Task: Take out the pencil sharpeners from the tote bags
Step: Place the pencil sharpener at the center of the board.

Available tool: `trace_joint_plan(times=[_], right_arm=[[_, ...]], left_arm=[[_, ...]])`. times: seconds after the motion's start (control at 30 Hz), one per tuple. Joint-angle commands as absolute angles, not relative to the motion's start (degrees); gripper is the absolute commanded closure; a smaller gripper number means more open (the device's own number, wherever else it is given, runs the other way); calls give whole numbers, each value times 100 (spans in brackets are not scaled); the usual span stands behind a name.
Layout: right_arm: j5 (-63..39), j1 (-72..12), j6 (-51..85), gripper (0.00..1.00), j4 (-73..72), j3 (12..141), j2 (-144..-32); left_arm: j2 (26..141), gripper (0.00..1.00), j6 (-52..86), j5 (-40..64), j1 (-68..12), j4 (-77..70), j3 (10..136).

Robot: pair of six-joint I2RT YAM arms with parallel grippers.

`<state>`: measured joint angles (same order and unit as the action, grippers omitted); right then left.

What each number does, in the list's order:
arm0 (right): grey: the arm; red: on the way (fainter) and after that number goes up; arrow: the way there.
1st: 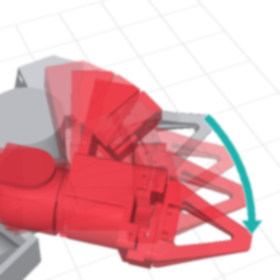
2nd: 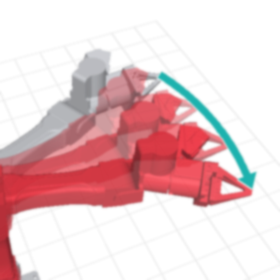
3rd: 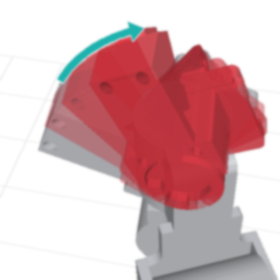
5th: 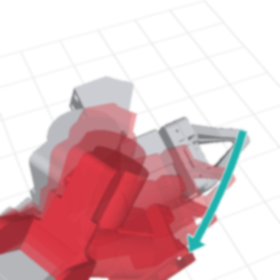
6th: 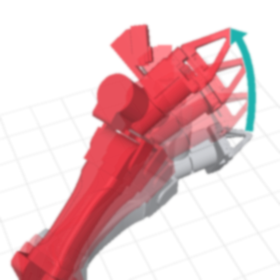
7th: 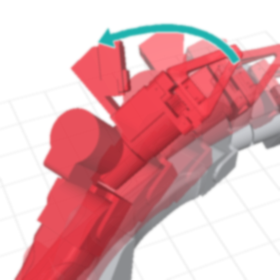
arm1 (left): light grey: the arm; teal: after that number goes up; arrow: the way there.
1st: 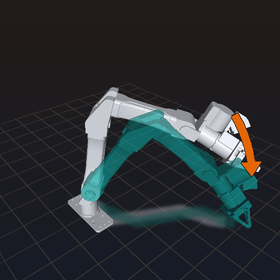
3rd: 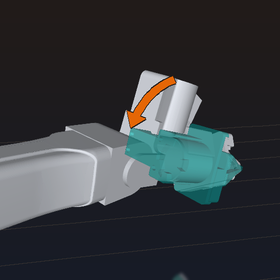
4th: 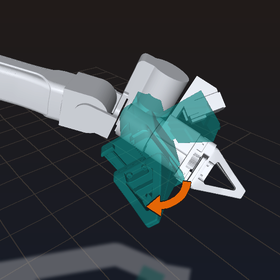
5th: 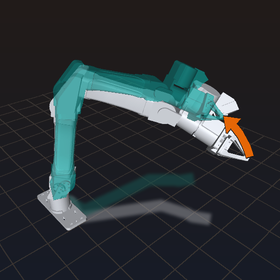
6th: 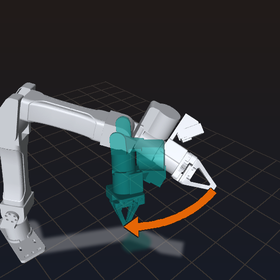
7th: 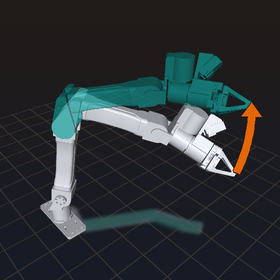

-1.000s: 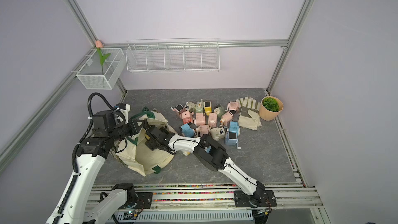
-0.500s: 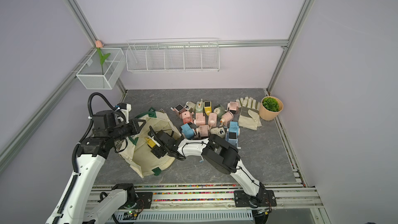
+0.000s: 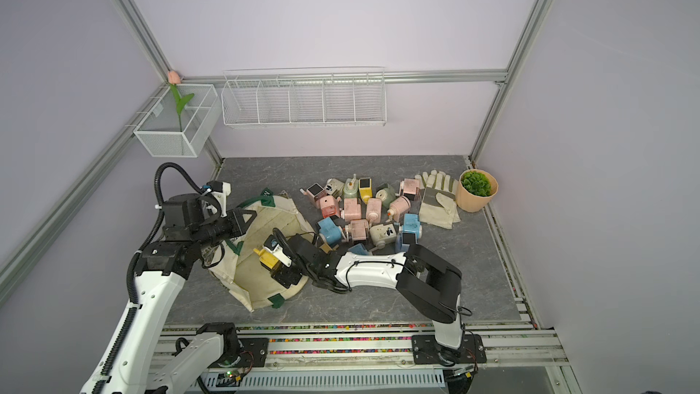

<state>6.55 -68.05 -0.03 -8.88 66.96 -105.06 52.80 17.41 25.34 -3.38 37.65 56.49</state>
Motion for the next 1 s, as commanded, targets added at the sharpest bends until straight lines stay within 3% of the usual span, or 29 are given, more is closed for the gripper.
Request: trace_joint_plan(times=[0.0,0.1,0.3,0.6,0.97], right_arm=[[901,-6808,-49,16,-1195,6171,-9833],[1009,-6809,24,16,-1153,5709,-9272],[1292,-6808,88,16,-1152,4604,-8077],[2337,-6620,445,16,-373,3948,-6814],[4050,-6371,2614,15,1031,2894,-5687]], left_arm=[[5204,100,1496,2760,-344,3210,5571],[5231,100,1289,2487,-344,3161,5629],[5723,100,1433,3050,-343,2979,5973],[6367,100,2592,3074,-343,2212,6305],[7132,100,2879,2630,-347,2674,6774]])
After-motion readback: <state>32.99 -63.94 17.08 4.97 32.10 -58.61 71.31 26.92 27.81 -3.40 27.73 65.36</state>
